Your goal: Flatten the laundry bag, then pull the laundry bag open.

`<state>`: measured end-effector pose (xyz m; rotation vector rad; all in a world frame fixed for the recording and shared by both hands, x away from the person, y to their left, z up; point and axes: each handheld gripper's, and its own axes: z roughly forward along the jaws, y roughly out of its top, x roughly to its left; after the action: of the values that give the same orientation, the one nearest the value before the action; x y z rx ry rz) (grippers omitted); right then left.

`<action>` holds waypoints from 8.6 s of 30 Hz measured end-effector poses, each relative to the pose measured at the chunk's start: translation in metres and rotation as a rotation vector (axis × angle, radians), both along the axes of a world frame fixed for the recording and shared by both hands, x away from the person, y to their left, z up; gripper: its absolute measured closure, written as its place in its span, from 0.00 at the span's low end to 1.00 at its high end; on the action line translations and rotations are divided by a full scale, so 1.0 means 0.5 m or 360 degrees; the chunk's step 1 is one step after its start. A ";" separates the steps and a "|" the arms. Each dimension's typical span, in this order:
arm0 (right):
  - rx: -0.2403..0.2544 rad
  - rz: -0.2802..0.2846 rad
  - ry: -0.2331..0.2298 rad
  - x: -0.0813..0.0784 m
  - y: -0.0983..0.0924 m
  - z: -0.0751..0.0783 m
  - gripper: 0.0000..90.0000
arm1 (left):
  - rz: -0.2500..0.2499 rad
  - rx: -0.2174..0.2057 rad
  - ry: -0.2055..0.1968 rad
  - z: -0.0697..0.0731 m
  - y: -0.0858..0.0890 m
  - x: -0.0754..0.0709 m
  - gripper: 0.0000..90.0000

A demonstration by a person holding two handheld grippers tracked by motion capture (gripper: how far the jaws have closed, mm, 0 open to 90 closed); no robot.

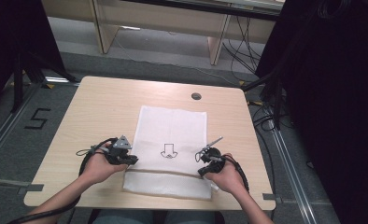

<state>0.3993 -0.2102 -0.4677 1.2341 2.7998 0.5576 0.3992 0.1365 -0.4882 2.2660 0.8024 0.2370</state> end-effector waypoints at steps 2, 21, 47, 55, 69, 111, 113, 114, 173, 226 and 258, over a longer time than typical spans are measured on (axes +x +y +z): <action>-0.0001 0.0007 -0.0001 0.003 0.000 -0.004 1.00 | 0.0010 0.0030 0.0022 -0.009 -0.008 0.001 0.95; -0.0023 0.0039 -0.0028 0.013 0.015 -0.024 1.00 | -0.0012 0.0195 0.0067 -0.020 -0.009 -0.006 0.99; 0.0189 -0.0224 -0.0207 -0.019 -0.060 0.034 0.93 | 0.0127 -0.0036 -0.0013 0.003 0.022 -0.019 0.89; 0.0185 -0.0231 -0.0231 -0.021 -0.070 0.037 0.93 | 0.0121 -0.0050 -0.0057 0.005 0.018 -0.023 0.88; 0.0161 -0.0162 -0.0139 -0.030 -0.050 0.024 0.84 | 0.0104 -0.0042 -0.0113 0.009 0.011 -0.022 0.83; 0.0045 -0.0160 0.0152 -0.030 -0.008 -0.020 1.00 | -0.0245 -0.0119 -0.0114 0.035 -0.118 -0.049 0.84; 0.0043 -0.0127 0.0101 -0.026 -0.013 -0.022 1.00 | -0.0256 -0.0133 -0.0102 0.032 -0.132 -0.051 0.84; 0.0055 -0.0113 0.0110 -0.025 -0.014 -0.023 1.00 | -0.0277 -0.0120 -0.0103 0.032 -0.138 -0.051 0.84; 0.0109 -0.0148 0.0118 -0.023 -0.022 -0.027 1.00 | -0.0600 -0.0138 0.0014 -0.034 -0.363 -0.028 0.87; 0.0084 -0.0131 0.0106 -0.026 -0.018 -0.025 1.00 | -0.0624 -0.0067 0.0030 -0.018 -0.369 -0.036 0.97; 0.0074 -0.0179 0.0109 -0.029 -0.015 -0.025 1.00 | -0.0614 -0.0045 0.0043 -0.004 -0.353 -0.037 0.97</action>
<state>0.3848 -0.2178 -0.4802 1.4358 2.7649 0.5873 0.3809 -0.0398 -0.4900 2.3464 0.3653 0.0146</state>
